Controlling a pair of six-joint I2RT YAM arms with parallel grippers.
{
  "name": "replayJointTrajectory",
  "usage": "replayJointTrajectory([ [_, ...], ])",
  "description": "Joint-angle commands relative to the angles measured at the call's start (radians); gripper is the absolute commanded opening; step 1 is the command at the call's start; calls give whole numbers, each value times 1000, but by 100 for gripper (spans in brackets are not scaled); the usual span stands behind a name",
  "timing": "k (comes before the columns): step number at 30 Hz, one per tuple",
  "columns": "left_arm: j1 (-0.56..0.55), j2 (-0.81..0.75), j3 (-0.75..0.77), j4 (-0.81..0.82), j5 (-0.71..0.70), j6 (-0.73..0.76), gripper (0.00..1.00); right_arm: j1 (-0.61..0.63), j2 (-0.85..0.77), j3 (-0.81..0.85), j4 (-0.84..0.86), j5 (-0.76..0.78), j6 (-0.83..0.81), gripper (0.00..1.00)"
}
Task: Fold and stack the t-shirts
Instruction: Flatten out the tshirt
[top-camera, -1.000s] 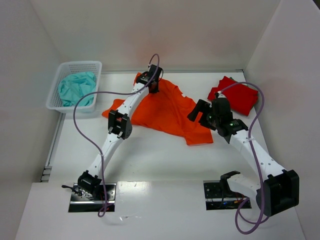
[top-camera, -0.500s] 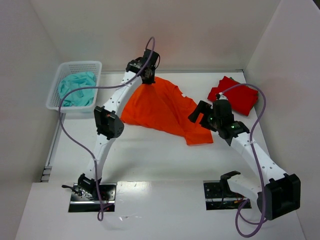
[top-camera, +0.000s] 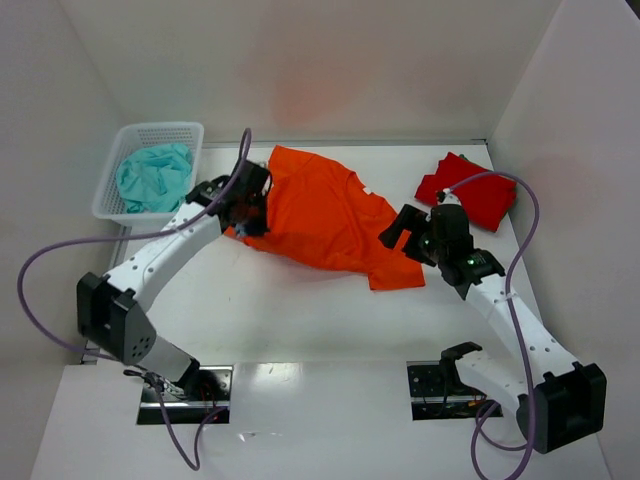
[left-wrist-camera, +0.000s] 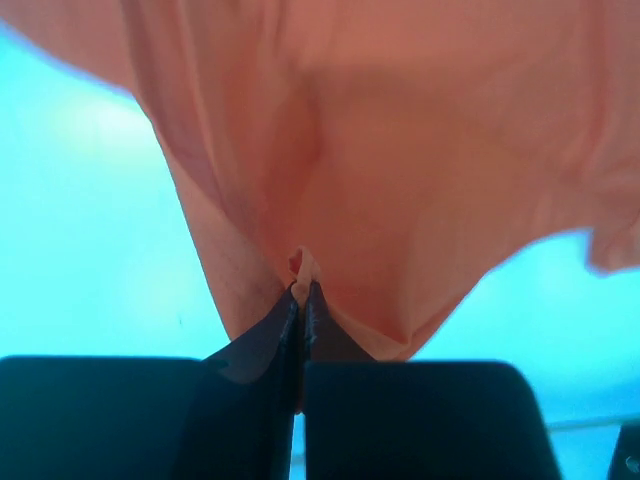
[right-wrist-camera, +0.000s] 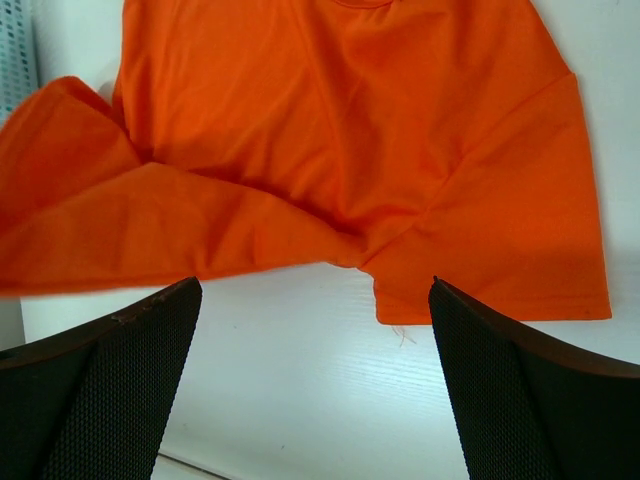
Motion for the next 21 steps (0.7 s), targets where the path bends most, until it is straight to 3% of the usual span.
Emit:
replayJointTrajectory([
  [1,-5,-148,-173,64,92,-145,14,-8,-29,-6,0,-5,-1,100],
  [6,-36,-266,-317,59,149,-230,70,-8,-16,-1,-9,0,-1,100],
  [9,-45,-333,-387,42,155,-282,85,-8,-16,3,-9,20,-1,100],
  [17,-86,-465,-537,53,138,-424,86,-8,-6,13,-18,26,-1,100],
  [21,-123,-532,-652,75,19,-546,85,-8,-4,19,-18,26,2,100],
])
